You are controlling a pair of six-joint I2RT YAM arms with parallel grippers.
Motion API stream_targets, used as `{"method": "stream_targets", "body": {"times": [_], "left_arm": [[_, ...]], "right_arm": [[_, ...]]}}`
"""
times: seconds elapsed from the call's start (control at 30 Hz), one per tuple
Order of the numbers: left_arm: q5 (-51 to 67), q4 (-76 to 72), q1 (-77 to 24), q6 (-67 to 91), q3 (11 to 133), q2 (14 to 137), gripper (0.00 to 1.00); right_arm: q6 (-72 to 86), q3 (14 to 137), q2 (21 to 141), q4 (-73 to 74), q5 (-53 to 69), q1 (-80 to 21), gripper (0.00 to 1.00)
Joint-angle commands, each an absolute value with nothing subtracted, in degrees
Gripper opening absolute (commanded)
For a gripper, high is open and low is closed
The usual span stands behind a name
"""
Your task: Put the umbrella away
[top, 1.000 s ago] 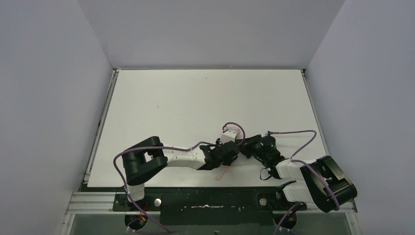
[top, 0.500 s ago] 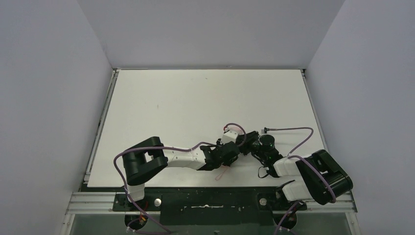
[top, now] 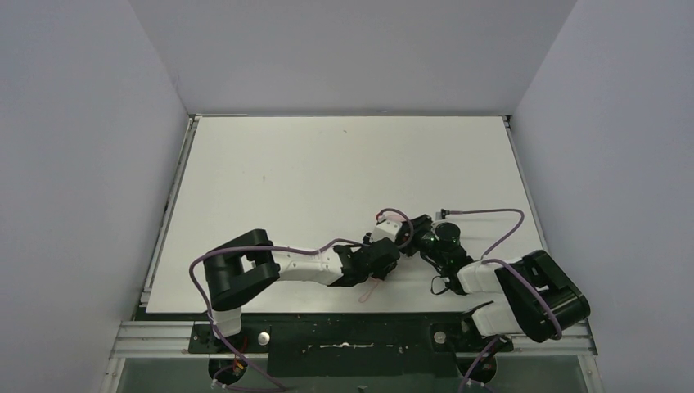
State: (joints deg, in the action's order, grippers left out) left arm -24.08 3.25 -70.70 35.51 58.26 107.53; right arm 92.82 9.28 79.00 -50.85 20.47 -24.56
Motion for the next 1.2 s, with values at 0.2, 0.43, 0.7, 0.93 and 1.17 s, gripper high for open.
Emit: {"method": "stream_targets", "body": {"times": [0.2,0.43,0.7,0.93,1.17], "left_arm": [[-5.0,17.8,-72.1,26.0,49.6,106.3,0.00],[-2.0,20.1,-71.2,21.2,51.3,102.0,0.00],[6.0,20.2,-65.3,16.2,52.1,97.9,0.00],[10.7,20.8,-62.7,13.9,53.1,98.3,0.00],[12.3,21.6,-62.2,13.6,54.8,100.3,0.00]], "right_arm": [[68.3,23.2,52.6,-6.1,17.9,-16.5,0.32],[47.9,39.7,48.9,31.9,7.7,-14.9,0.42],[40.9,38.5,43.7,39.5,15.4,-14.9,0.29],[51.5,24.7,33.3,26.3,33.5,-15.4,0.00],[64.2,13.4,27.2,11.6,31.6,-18.5,0.00]]}}
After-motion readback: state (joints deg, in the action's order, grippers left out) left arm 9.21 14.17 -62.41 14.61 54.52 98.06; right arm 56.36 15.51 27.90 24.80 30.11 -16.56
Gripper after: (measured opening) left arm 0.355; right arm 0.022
